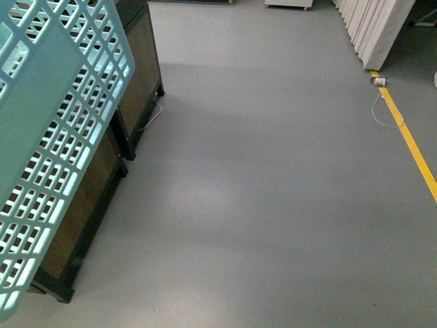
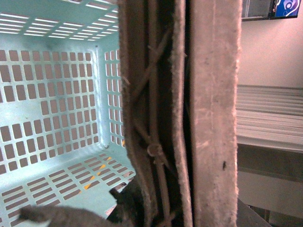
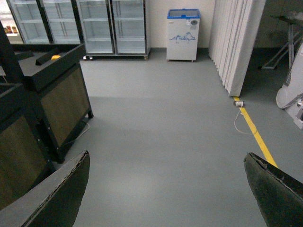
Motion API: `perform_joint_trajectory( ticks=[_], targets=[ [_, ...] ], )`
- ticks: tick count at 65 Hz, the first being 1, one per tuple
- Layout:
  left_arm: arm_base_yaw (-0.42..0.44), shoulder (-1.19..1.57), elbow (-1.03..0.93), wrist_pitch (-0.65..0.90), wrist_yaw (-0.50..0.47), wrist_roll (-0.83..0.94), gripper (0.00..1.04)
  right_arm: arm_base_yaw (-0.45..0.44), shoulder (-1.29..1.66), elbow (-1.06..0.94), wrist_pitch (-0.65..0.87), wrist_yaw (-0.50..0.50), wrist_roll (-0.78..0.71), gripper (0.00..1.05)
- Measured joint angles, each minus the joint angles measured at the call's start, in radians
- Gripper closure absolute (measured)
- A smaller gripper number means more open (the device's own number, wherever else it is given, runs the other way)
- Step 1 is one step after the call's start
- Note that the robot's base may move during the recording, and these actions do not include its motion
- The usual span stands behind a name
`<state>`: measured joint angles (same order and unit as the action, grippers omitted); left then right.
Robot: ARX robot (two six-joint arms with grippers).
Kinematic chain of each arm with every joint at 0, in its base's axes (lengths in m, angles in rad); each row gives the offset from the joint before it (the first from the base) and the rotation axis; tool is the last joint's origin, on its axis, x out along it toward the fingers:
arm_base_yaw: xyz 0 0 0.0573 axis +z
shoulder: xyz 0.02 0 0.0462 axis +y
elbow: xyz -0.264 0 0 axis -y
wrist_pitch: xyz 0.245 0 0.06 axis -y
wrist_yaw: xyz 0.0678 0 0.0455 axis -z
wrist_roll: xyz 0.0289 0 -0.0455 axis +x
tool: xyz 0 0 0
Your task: Pick lemon and mango into basket
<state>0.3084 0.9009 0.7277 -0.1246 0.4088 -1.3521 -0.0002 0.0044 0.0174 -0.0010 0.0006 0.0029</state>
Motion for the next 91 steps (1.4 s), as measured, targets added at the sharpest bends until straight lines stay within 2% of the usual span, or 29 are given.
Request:
perform_joint_trajectory(
  ticks=[91],
  targets=[
    [-0.005,-0.003,0.004,-0.001,0.002,-0.003,0.9,0.0,0.0,0.0,0.0,-0.001,0.0,0.09]
  ],
)
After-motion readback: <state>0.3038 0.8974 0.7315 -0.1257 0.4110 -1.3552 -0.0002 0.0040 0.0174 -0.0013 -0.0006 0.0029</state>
